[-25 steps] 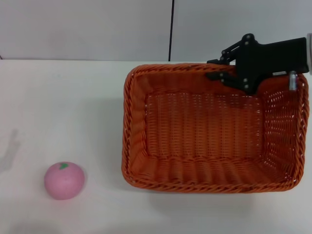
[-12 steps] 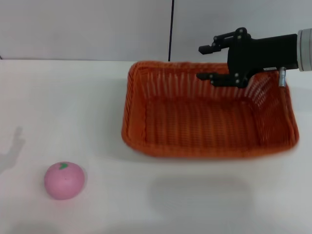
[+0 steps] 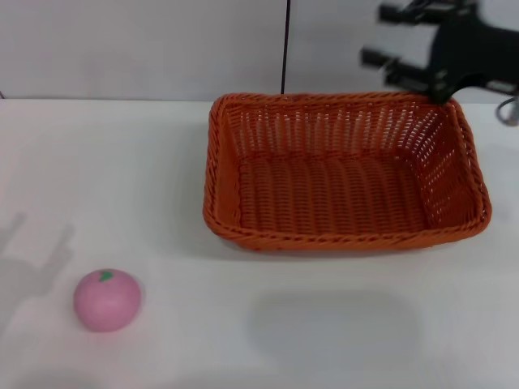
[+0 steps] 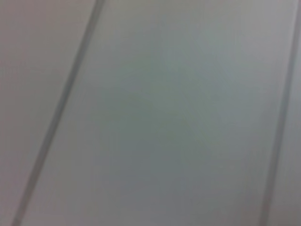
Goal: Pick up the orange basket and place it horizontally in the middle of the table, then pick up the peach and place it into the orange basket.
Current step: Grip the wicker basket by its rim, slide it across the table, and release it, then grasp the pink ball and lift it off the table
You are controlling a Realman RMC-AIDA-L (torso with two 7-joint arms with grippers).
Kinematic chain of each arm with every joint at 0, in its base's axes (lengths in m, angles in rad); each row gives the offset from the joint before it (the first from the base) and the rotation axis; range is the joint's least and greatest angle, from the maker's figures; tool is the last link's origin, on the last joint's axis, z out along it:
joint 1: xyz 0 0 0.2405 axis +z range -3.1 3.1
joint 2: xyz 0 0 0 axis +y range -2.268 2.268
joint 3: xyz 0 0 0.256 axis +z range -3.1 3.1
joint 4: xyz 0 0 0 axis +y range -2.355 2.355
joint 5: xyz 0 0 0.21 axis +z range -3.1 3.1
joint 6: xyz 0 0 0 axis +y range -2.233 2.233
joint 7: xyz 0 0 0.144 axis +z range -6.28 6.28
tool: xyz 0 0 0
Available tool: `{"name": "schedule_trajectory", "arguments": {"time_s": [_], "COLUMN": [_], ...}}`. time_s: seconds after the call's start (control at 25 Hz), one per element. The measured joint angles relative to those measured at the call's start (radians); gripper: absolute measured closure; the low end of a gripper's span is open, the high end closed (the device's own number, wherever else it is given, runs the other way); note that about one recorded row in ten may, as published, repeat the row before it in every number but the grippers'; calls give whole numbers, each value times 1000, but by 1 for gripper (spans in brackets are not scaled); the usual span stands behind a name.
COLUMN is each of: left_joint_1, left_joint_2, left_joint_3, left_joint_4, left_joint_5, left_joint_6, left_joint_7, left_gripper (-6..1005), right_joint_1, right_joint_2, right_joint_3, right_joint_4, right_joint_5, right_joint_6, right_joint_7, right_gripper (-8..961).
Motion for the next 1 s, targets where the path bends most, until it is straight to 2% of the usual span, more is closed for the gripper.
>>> {"name": "schedule_trajectory", "arguments": {"time_s": [0.12, 0.16, 0.28, 0.36, 0.52, 0.64, 0.8, 0.84, 1.0], "left_joint_1": [-52, -70, -118, -147, -188, -201, -210, -212, -213], "left_joint_2": [30, 33, 27, 10, -29, -47, -57, -62, -65], "left_joint_3": [125, 167, 279, 351, 436, 464, 499, 530, 560], "left_joint_4": [104, 142, 244, 303, 394, 416, 417, 412, 406], "left_joint_5": [0, 0, 0, 1, -3, -5, -2, -1, -1], "left_joint_6": [-37, -48, -69, -69, -55, -11, 49, 92, 129], "left_joint_7": [-103, -131, -178, -186, -193, -191, -189, -189, -191], "left_gripper": [169, 169, 169, 169, 169, 169, 170, 170, 171], "right_joint_1": [-112, -146, -220, -257, -315, -336, -351, -354, -361], "right_joint_2": [5, 5, 3, 1, 0, 0, -2, -2, -3], "right_joint_3": [0, 0, 4, 11, 23, 30, 31, 31, 31], "right_joint_4": [59, 104, 259, 330, 386, 418, 433, 433, 444], "right_joint_5": [245, 341, 587, 673, 713, 713, 714, 714, 712], "right_joint_6": [-64, -95, -183, -226, -272, -301, -324, -326, -332], "right_joint_7": [-66, -104, -197, -223, -233, -233, -233, -233, -233], "right_gripper": [431, 431, 431, 430, 430, 430, 430, 430, 430]}}
